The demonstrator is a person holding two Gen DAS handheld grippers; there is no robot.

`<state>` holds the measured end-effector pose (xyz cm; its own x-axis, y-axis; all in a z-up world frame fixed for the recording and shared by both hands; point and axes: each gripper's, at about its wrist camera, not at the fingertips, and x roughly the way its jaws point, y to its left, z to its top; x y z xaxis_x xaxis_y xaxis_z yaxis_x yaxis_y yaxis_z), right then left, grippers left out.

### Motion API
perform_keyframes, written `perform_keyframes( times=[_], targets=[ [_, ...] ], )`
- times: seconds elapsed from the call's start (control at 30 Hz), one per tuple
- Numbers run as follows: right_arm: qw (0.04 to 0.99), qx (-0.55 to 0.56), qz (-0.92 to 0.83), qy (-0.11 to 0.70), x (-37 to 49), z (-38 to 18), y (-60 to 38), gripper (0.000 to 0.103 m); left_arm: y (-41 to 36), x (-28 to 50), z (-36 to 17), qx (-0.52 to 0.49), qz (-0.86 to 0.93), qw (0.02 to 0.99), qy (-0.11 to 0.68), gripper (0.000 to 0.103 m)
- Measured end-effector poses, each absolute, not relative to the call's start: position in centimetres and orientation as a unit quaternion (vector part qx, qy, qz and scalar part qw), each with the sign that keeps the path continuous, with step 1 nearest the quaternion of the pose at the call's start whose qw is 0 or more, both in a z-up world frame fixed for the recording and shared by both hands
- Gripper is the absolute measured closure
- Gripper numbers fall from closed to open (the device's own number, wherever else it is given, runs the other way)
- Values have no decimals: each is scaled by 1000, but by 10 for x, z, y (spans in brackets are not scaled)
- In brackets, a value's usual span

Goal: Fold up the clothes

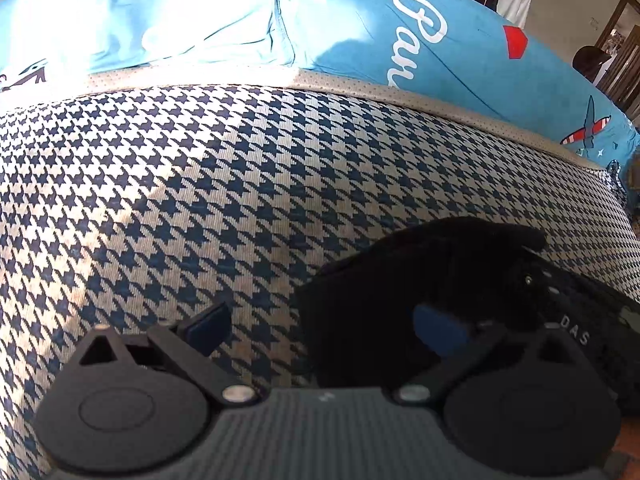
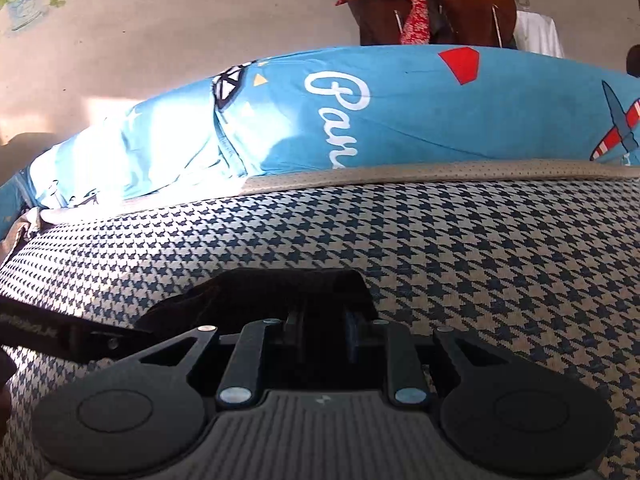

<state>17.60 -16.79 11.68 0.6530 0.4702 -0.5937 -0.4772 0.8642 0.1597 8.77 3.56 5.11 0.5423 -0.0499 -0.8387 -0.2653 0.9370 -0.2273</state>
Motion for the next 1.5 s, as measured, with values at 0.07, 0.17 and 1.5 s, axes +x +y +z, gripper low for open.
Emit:
perform_keyframes(
  times=[0.07,0.17,1.5],
  targets=[
    [909,8,248,334,185,113,-169,82,35,87,51,-166,61,862,475,1],
    [912,26,231,338,191,110,-171,82,36,86,50,-163,65,861,477,1],
    [913,94,214,334,199,116,-145,80,51,89,32,-169,108,845,496,1]
  ],
)
